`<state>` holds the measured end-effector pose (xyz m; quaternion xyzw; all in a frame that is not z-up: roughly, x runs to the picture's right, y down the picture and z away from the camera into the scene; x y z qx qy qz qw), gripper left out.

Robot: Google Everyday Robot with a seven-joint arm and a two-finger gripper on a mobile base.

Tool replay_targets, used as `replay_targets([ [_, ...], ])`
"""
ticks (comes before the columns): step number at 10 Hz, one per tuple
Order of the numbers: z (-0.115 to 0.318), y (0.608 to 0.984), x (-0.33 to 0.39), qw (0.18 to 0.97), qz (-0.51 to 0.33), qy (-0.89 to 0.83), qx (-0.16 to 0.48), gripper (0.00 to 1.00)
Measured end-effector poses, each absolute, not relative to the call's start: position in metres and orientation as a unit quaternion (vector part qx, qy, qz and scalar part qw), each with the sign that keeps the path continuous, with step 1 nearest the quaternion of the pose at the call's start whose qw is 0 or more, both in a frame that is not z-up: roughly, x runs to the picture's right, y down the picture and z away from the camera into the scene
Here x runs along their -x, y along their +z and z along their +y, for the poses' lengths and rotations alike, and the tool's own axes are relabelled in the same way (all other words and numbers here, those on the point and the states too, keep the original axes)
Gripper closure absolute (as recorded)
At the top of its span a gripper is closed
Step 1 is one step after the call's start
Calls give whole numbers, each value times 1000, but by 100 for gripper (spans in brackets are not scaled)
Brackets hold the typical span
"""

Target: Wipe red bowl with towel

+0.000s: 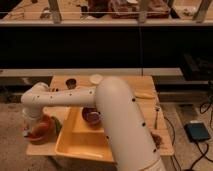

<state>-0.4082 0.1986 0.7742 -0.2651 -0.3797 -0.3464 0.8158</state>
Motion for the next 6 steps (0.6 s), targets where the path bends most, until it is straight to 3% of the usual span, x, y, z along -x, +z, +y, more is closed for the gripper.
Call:
replay_targets([
  [6, 212, 752, 350, 838, -342, -306, 296, 80],
])
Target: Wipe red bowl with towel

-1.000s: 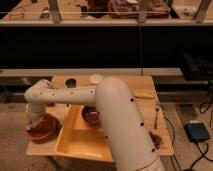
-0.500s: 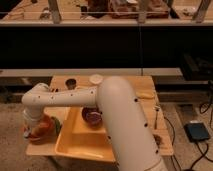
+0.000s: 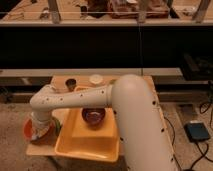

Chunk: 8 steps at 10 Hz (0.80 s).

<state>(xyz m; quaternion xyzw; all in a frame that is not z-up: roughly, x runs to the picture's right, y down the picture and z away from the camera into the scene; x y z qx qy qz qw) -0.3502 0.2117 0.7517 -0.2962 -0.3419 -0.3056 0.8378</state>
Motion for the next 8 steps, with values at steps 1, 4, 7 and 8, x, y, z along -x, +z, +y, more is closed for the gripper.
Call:
replay_targets([
  [1, 210, 751, 346, 842, -337, -301, 296, 80],
  [4, 198, 757, 338, 854, -324, -290, 287, 80],
  [7, 180, 775, 331, 865, -317, -275, 274, 80],
  [8, 176, 778, 331, 867, -317, -273, 270, 80],
])
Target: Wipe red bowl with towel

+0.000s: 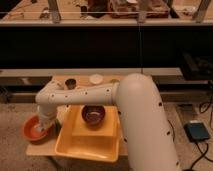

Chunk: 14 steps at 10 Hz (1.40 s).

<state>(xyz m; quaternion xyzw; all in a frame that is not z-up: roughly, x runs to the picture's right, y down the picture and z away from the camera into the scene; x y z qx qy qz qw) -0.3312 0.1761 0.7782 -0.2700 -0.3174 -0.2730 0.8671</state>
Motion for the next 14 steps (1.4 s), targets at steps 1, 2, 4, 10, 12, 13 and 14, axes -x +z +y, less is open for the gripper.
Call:
replay_targets([
  [1, 172, 782, 335, 868, -320, -273, 264, 80],
  [2, 169, 786, 339, 868, -323, -274, 261, 80],
  [4, 165, 792, 350, 865, -328, -279, 257, 80],
  [10, 158, 809, 384, 854, -342, -301, 252, 80],
  [12, 157, 809, 397, 847, -353, -311, 247, 80],
  [13, 158, 807, 403, 844, -358, -315, 246, 80],
  [14, 160, 802, 412, 838, -365, -324, 244, 80],
])
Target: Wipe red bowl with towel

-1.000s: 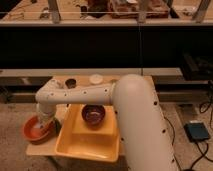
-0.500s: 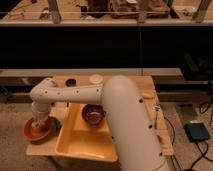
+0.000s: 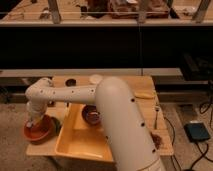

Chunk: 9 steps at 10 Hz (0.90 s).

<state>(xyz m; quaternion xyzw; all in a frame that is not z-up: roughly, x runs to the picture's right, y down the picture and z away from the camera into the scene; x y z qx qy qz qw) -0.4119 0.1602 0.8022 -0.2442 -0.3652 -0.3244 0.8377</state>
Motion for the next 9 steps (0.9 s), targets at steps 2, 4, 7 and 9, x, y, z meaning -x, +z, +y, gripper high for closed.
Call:
replay_targets([
  [2, 164, 795, 423, 829, -376, -336, 242, 80],
  [4, 171, 787, 432, 819, -386, -347, 245, 80],
  [7, 185, 779, 429, 812, -389, -352, 257, 80],
  [9, 190, 774, 424, 811, -388, -351, 262, 80],
])
